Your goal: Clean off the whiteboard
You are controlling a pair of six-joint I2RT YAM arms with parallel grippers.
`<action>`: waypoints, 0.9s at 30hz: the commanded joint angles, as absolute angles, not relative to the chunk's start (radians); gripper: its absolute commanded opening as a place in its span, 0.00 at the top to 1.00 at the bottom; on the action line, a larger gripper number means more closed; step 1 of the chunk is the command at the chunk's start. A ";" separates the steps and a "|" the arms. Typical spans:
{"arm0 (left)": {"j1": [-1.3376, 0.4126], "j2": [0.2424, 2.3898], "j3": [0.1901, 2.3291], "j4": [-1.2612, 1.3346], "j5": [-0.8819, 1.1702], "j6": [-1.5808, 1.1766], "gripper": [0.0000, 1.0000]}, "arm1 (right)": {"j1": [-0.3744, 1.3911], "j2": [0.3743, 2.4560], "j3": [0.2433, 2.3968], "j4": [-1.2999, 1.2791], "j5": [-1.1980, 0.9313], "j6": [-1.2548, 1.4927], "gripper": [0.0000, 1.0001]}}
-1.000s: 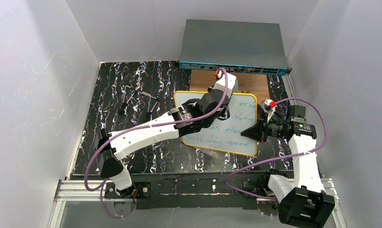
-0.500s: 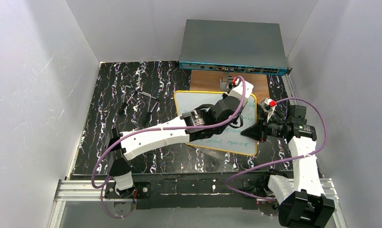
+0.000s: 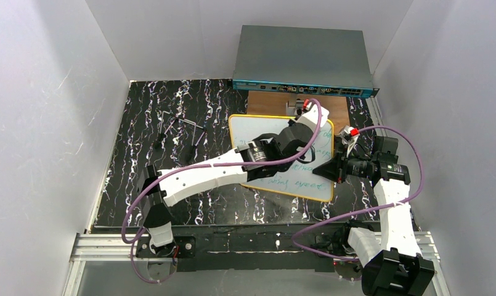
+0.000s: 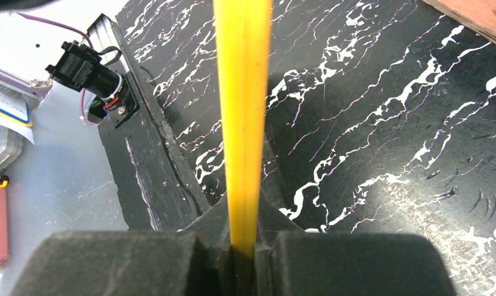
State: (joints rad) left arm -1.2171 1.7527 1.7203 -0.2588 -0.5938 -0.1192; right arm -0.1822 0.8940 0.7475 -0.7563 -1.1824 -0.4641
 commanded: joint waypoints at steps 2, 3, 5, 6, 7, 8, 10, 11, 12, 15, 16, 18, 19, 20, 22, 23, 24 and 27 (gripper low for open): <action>-1.256 1.786 1.757 -0.250 -0.552 -0.102 1.00 | -0.174 0.871 0.764 -0.676 -1.265 -0.453 0.99; -1.256 1.788 1.759 -0.250 -0.560 -0.100 1.00 | -0.173 0.869 0.765 -0.675 -1.263 -0.452 0.99; -1.256 1.788 1.767 -0.249 -0.567 -0.097 1.00 | -0.172 0.868 0.765 -0.675 -1.261 -0.450 0.99; -1.256 1.791 1.774 -0.249 -0.568 -0.097 1.00 | -0.172 0.868 0.765 -0.676 -1.261 -0.451 0.99; -1.257 1.793 1.781 -0.249 -0.574 -0.095 1.00 | -0.172 0.868 0.765 -0.676 -1.261 -0.451 0.99; -1.259 1.795 1.785 -0.248 -0.587 -0.092 1.00 | -0.172 0.868 0.766 -0.675 -1.260 -0.451 0.99; -1.258 1.798 1.788 -0.251 -0.639 -0.072 1.00 | -0.172 0.867 0.766 -0.676 -1.256 -0.450 0.99; -1.255 1.796 1.784 -0.249 -0.672 -0.060 1.00 | -0.172 0.865 0.765 -0.675 -1.254 -0.450 0.99; -1.248 1.789 1.777 -0.245 -0.702 -0.049 1.00 | -0.172 0.863 0.766 -0.675 -1.253 -0.451 0.99; -1.205 1.756 1.750 -0.248 -0.712 -0.057 1.00 | -0.172 0.858 0.764 -0.674 -1.256 -0.451 0.99; -1.193 1.747 1.743 -0.246 -0.707 -0.061 1.00 | -0.172 0.859 0.764 -0.673 -1.259 -0.451 0.99; -1.181 1.740 1.741 -0.246 -0.692 -0.061 1.00 | -0.171 0.862 0.764 -0.674 -1.262 -0.450 0.99; -1.180 1.742 1.746 -0.245 -0.678 -0.059 1.00 | -0.171 0.863 0.764 -0.674 -1.264 -0.451 0.99; -1.181 1.745 1.754 -0.247 -0.657 -0.062 1.00 | -0.170 0.864 0.764 -0.673 -1.262 -0.450 0.99; -1.187 1.750 1.760 -0.248 -0.607 -0.076 1.00 | -0.170 0.860 0.762 -0.672 -1.258 -0.451 0.99; -1.197 1.753 1.764 -0.248 -0.596 -0.080 1.00 | -0.170 0.859 0.762 -0.672 -1.256 -0.451 0.99; -1.209 1.759 1.769 -0.246 -0.586 -0.080 1.00 | -0.171 0.856 0.761 -0.672 -1.255 -0.451 0.99; -1.256 1.781 1.790 -0.243 -0.561 -0.080 1.00 | -0.170 0.854 0.761 -0.670 -1.255 -0.451 0.99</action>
